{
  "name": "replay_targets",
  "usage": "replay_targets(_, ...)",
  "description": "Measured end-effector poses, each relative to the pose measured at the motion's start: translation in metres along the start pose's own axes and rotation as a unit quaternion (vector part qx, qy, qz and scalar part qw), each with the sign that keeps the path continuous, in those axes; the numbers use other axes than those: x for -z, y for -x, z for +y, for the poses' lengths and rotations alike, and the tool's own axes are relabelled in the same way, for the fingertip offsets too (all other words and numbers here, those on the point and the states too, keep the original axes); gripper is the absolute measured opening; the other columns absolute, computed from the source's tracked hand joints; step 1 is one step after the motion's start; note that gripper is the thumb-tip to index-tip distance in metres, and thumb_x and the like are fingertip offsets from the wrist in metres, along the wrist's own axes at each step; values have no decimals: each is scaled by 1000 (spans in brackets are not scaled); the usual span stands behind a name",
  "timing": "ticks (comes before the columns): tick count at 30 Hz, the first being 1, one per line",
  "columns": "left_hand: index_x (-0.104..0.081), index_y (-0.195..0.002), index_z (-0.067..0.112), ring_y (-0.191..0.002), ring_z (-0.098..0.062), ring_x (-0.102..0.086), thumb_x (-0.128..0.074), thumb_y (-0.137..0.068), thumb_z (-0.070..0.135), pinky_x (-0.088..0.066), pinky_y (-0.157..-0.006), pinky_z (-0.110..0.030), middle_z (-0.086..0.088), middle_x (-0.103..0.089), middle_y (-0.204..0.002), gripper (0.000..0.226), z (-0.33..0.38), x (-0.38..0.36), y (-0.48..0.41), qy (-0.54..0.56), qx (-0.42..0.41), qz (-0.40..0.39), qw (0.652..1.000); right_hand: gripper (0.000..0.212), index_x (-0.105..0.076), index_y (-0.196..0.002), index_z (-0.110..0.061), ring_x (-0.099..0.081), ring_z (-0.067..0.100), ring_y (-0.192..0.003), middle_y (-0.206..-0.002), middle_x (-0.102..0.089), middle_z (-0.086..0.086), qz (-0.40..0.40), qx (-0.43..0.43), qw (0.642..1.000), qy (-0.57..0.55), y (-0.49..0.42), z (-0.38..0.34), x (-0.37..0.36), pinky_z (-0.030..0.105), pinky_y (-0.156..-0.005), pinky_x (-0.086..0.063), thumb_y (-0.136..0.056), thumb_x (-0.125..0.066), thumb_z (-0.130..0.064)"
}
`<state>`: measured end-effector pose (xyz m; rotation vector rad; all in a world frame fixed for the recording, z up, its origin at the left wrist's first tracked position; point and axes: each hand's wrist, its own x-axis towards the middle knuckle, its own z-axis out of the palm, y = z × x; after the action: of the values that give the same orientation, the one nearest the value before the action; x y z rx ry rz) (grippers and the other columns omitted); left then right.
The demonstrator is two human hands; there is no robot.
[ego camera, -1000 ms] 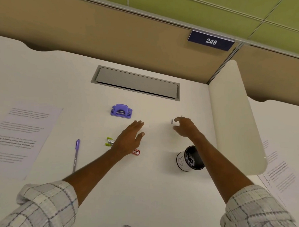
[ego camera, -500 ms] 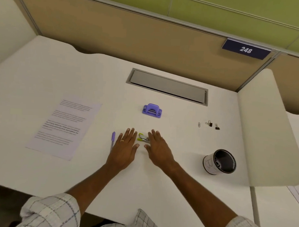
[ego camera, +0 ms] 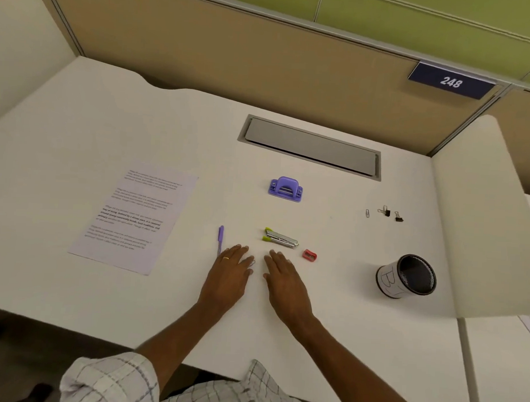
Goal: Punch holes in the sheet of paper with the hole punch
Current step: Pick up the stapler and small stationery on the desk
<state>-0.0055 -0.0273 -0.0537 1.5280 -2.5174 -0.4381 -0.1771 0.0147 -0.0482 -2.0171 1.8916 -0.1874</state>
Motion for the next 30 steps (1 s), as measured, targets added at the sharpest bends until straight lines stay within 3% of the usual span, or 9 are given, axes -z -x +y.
replay_targets(2,-83,-97,13,-101,-24,-77,-92,-72,14,-62,-86,-38,-7,-79,-108,27,0,3,0,27,16,41,999,52,-22,-158,-14,-15,21,-155,-166,-16,5,-12,0,1000,1,10,2,-7,29,-122,-6,-109,-33,-29)
replay_targets(5,-83,-87,13,-93,-23,-76,-90,-75,13,-63,-80,-34,-4,-80,-97,14,1,7,-4,29,24,43,998,53,-19,-159,-14,-11,20,-156,-167,-11,3,-17,9,1000,2,21,7,-11,27,-123,-3,-110,-31,-31)
replay_targets(10,-74,-96,12,-98,-23,-66,-67,-93,20,-58,-82,-38,-2,-71,-101,11,0,13,-13,62,28,11,998,42,-51,-144,-5,-39,31,-146,-154,-43,15,112,-34,993,25,19,25,11,42,-120,-33,-103,-52,-16)
replay_targets(13,-69,-99,8,-95,-22,-64,-66,-93,20,-56,-78,-34,-5,-69,-100,14,2,12,-16,82,23,3,996,38,-54,-140,-3,-40,30,-145,-153,-46,14,132,-68,989,15,12,39,26,44,-117,-38,-103,-51,-10)
replay_targets(18,-63,-105,6,-95,-25,-62,-55,-100,14,-52,-83,-33,-8,-66,-99,12,9,4,-20,128,11,4,992,42,-48,-146,-7,-38,26,-146,-155,-43,10,74,-87,993,18,1,52,34,36,-116,-38,-104,-46,-10)
replay_targets(21,-64,-121,7,-103,-22,-63,-48,-104,9,-51,-93,-33,-8,-64,-112,24,22,1,-25,191,28,5,981,43,-54,-136,-13,-49,22,-127,-140,-51,2,58,-90,994,27,0,55,37,32,-87,-55,-95,-50,1)
replay_targets(23,-65,-131,8,-110,-21,-63,-46,-107,11,-49,-101,-32,-8,-64,-121,31,32,2,-32,227,46,3,973,40,-57,-126,-15,-52,20,-114,-128,-53,-1,56,-91,994,27,-2,57,39,33,-71,-55,-92,-51,4)
replay_targets(27,-73,-122,7,-119,-21,-65,-54,-103,10,-49,-109,-33,-9,-70,-125,26,56,3,-54,292,60,11,955,31,-59,-122,-16,-54,19,-108,-123,-55,0,87,-92,992,-2,-9,64,54,34,-71,-55,-97,-49,-1)
replay_targets(30,-75,-118,8,-111,-20,-68,-63,-100,14,-52,-103,-29,-9,-74,-118,22,78,5,-81,314,66,5,947,27,-62,-119,-14,-57,20,-103,-120,-59,2,116,-95,988,-19,-22,77,82,35,-74,-55,-98,-51,-1)
